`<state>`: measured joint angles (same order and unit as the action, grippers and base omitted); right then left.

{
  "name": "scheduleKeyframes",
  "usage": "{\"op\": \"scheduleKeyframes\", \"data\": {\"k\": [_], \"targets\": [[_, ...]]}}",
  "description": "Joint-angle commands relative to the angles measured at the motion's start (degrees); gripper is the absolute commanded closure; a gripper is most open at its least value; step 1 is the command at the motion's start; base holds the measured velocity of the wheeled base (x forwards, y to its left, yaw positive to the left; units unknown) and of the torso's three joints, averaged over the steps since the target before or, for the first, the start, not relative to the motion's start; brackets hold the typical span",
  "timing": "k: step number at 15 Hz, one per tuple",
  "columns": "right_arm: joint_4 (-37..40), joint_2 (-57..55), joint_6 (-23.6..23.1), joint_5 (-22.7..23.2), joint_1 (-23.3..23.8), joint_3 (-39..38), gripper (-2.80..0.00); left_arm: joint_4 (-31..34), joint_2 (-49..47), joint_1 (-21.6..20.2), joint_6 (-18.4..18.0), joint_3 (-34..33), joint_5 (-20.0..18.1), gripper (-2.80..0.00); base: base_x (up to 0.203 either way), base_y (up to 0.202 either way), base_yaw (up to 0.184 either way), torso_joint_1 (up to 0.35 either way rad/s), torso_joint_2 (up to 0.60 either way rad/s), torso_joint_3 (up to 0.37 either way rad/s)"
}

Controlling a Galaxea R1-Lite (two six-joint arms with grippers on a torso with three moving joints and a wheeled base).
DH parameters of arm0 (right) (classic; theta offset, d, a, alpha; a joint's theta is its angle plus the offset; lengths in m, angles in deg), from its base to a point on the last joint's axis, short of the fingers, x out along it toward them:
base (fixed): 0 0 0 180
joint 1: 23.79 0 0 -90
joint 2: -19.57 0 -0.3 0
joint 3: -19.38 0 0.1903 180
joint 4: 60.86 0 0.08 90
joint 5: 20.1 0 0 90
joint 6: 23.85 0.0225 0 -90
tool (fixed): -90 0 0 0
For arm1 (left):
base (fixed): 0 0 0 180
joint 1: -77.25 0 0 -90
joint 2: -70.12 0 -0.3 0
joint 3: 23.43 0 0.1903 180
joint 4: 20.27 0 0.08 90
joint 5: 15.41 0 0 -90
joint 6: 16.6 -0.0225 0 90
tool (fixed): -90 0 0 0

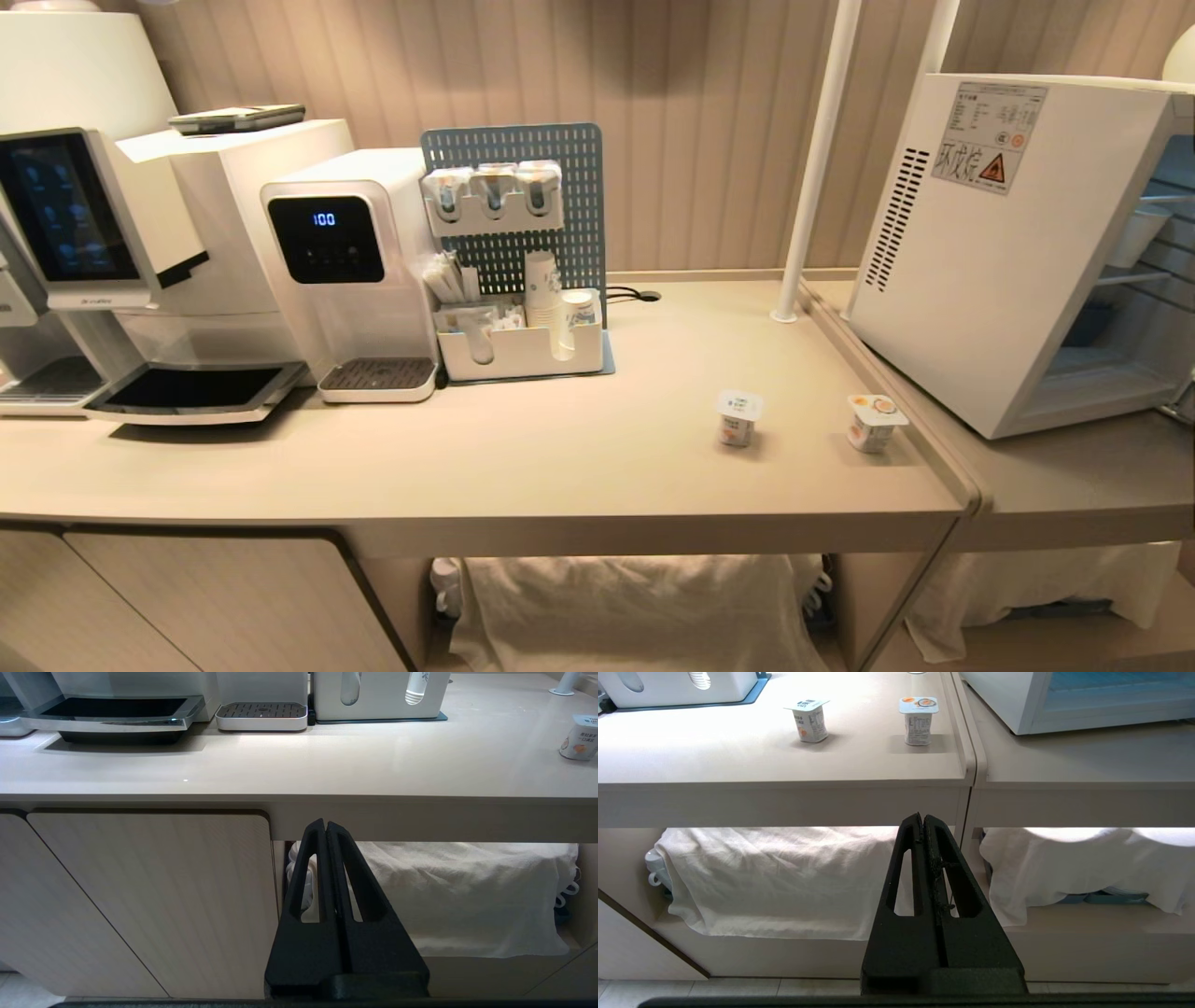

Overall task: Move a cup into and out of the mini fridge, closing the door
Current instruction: Close the freezer door

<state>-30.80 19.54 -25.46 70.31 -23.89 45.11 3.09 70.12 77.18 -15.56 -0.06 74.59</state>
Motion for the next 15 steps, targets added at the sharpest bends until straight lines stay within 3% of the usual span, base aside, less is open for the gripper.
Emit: {"op": "scheduleKeyframes", "data": {"k": [1,12,15], "targets": [[0.1,-0.2,-0.1,0.0,0.0,0.0,0.0,0.0,-0.1,0.0,0.0,0.0,0.0,0.0,0.0,0.0,0.0,0.0,0.0,0.0],[0.1,-0.2,-0.1,0.0,0.0,0.1,0.0,0.0,-0.1,0.0,-0.1,0.0,0.0,0.0,0.0,0.0,0.0,0.0,0.0,0.0],[0.1,-0.2,-0.1,0.0,0.0,0.0,0.0,0.0,-0.1,0.0,-0.1,0.0,0.0,0.0,0.0,-0.125,-0.002,0.003,0.0,0.0]]}}
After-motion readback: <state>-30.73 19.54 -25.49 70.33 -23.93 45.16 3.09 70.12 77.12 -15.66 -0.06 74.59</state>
